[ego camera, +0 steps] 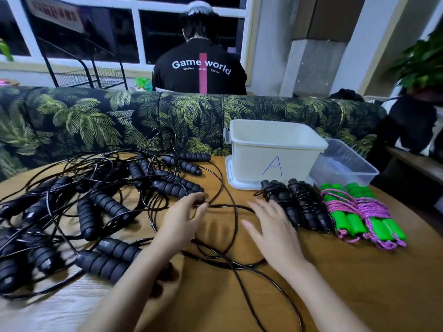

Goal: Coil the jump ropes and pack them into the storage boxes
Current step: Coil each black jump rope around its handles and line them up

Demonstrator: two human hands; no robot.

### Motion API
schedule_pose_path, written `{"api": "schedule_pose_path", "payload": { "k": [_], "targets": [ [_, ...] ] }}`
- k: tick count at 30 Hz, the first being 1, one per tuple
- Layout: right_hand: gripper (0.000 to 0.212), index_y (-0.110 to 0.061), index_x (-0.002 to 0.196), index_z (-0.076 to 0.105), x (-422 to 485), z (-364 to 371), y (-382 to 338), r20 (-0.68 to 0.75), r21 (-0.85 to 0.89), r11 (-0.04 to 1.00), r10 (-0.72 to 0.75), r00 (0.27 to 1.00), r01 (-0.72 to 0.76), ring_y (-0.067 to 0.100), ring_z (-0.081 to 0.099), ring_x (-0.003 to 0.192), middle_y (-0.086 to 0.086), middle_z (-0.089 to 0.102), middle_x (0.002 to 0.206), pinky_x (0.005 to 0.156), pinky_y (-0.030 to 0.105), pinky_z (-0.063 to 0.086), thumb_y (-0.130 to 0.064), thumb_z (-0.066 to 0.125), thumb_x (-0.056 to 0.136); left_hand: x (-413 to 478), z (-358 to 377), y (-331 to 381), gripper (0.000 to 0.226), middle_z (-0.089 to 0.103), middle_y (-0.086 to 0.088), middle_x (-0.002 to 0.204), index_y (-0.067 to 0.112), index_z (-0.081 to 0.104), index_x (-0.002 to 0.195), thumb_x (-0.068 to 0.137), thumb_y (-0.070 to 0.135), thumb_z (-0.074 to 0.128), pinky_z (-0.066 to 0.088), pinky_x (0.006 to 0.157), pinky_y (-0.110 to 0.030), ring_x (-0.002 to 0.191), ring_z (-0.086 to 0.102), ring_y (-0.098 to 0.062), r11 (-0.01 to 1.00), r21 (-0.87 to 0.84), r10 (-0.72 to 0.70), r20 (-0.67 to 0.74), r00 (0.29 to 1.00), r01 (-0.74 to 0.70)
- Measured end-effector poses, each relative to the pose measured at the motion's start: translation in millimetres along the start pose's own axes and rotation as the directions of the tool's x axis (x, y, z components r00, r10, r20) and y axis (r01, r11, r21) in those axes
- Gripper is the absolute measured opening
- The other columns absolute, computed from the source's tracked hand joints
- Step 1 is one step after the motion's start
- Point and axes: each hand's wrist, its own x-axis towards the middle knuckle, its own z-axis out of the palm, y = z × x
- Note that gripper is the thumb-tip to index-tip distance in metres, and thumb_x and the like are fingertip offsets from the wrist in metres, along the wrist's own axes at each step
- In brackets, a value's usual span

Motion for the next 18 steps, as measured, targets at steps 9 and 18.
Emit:
{"api": "schedule_pose_path", "payload": {
  "k": [9,18],
  "targets": [
    [0.047,-0.030,0.145,0.044,-58.4,19.4,-94.0,0.132,0.244,0.931,-0.308,0.942,0.271,0.004,0.032,0.134,-0.017,0.043,0.143,0.107,0.025,0.035,-0.046,0.046,0.101,-92.0,-55.3,-62.3,0.052,0.068,0.000,0.118,0.019,0.069,0.116,0.090,0.053,0.039,0.049,0.095,-0.047,0.113,0.060,-0.026,0.962,0.270,0.080,-0.147,0.986,-0.038],
    [0.085,-0.022,0.156,0.013,-50.5,66.8,-156.0,0.267,-0.168,0.905,-0.341,0.901,0.392,0.030,0.035,0.135,0.007,0.040,0.147,0.106,0.047,0.031,-0.062,0.050,0.092,-146.3,-54.8,-92.7,0.046,0.057,-0.011,0.113,0.008,0.049,0.126,0.087,0.017,0.071,0.049,0.092,-0.044,0.105,0.057,-0.029,0.975,-0.005,-0.206,-0.411,0.888,0.223]
  ]
}}
